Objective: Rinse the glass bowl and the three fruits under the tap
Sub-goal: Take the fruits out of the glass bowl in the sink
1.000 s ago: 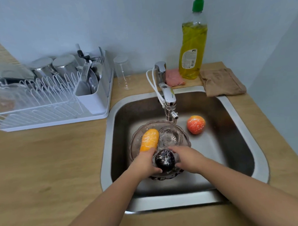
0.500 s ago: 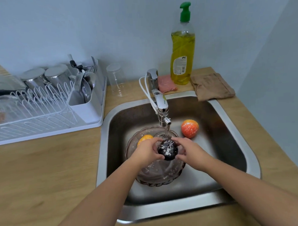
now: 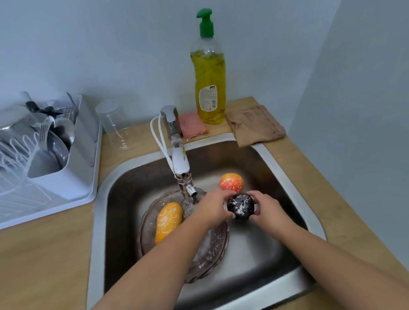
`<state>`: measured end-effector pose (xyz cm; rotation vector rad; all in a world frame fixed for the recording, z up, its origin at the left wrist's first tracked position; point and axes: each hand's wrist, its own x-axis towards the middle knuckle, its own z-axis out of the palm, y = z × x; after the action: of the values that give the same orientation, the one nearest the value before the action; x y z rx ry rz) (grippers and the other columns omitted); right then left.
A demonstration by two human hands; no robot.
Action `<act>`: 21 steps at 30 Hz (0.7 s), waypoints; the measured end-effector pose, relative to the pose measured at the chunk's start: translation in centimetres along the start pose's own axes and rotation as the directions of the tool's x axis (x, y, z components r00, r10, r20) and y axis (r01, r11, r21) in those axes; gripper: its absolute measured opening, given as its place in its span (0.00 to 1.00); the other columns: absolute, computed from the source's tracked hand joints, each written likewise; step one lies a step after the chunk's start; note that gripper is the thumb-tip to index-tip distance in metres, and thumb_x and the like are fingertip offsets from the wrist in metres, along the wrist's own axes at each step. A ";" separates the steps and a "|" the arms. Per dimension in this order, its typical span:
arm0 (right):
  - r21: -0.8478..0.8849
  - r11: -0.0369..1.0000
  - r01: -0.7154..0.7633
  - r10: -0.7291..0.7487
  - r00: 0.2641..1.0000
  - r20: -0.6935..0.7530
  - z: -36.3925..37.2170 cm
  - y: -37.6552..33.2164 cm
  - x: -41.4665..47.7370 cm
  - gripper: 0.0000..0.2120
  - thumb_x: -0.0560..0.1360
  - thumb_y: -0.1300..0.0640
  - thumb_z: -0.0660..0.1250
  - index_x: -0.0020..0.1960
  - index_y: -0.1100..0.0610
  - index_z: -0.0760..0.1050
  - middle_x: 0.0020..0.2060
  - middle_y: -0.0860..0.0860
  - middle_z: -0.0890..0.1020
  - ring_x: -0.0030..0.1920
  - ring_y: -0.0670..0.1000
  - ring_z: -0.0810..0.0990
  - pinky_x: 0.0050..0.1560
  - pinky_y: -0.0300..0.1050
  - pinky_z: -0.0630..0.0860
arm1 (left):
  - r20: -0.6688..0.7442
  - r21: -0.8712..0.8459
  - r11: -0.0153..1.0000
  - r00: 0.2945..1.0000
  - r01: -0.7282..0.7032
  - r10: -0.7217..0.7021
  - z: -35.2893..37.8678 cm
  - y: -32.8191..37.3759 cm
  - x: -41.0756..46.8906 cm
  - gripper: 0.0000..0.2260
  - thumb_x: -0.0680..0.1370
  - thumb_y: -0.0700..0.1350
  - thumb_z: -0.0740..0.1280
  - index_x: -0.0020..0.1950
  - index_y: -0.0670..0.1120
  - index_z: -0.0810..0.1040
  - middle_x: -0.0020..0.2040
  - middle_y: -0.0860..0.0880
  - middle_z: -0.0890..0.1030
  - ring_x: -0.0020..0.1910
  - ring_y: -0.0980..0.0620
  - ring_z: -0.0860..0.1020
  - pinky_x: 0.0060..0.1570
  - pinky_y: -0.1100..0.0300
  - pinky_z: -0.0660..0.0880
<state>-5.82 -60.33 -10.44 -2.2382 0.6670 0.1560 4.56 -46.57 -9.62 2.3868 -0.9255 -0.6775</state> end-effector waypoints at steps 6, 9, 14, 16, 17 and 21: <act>-0.099 0.992 -0.073 0.081 0.993 0.086 0.6 0.6 1.2 0.26 0.69 0.69 0.67 0.65 0.55 0.68 0.57 0.57 0.75 0.56 0.55 0.76 0.56 0.42 0.72 | -0.032 0.231 0.973 0.999 -0.013 0.020 1.8 -0.8 0.7 0.29 0.69 0.54 0.75 0.69 0.57 0.72 0.61 0.50 0.80 0.60 0.47 0.71 0.60 0.53 0.69; -0.123 0.989 -0.080 0.090 0.993 0.079 0.6 0.7 1.4 0.26 0.69 0.69 0.65 0.65 0.55 0.67 0.58 0.58 0.75 0.57 0.56 0.76 0.57 0.43 0.72 | -0.069 0.284 0.959 0.997 -0.010 0.031 2.1 -0.9 0.7 0.29 0.69 0.57 0.73 0.69 0.58 0.71 0.60 0.52 0.80 0.60 0.47 0.71 0.59 0.53 0.68; -0.212 0.975 -0.070 0.093 0.991 0.100 0.4 0.7 1.1 0.31 0.71 0.67 0.65 0.72 0.55 0.62 0.64 0.59 0.72 0.64 0.58 0.72 0.64 0.45 0.68 | -0.078 0.301 0.953 0.996 -0.016 0.041 1.8 -0.9 0.1 0.27 0.71 0.57 0.72 0.69 0.57 0.71 0.63 0.53 0.77 0.62 0.48 0.69 0.59 0.53 0.66; -0.217 0.973 -0.081 0.099 0.992 0.075 0.1 0.4 0.8 0.32 0.73 0.67 0.63 0.75 0.56 0.58 0.67 0.59 0.69 0.68 0.58 0.69 0.67 0.46 0.65 | -0.101 0.284 0.959 0.995 0.009 0.021 1.2 -1.4 -0.6 0.26 0.71 0.57 0.71 0.67 0.57 0.72 0.62 0.52 0.76 0.63 0.48 0.68 0.60 0.54 0.65; -0.213 0.975 -0.070 0.082 0.995 0.051 -0.2 0.1 0.6 0.32 0.74 0.66 0.62 0.75 0.56 0.57 0.69 0.59 0.68 0.68 0.58 0.68 0.67 0.46 0.65 | -0.117 0.266 0.964 0.993 0.023 0.008 0.7 -1.7 -1.0 0.25 0.71 0.57 0.71 0.67 0.56 0.72 0.61 0.52 0.76 0.63 0.49 0.67 0.61 0.54 0.66; -0.244 0.961 0.133 -0.158 0.984 -0.083 -0.9 -1.8 -0.9 0.24 0.77 0.62 0.61 0.72 0.54 0.64 0.65 0.53 0.72 0.62 0.55 0.73 0.62 0.47 0.70 | -0.225 0.137 0.986 0.973 0.093 -0.060 -1.6 -3.3 -3.5 0.22 0.70 0.55 0.73 0.63 0.56 0.75 0.61 0.52 0.76 0.63 0.50 0.70 0.64 0.55 0.67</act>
<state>-5.73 -59.62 -8.38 -2.5303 0.5577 0.0501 4.81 -41.51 -9.39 2.5752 -0.8164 -0.3724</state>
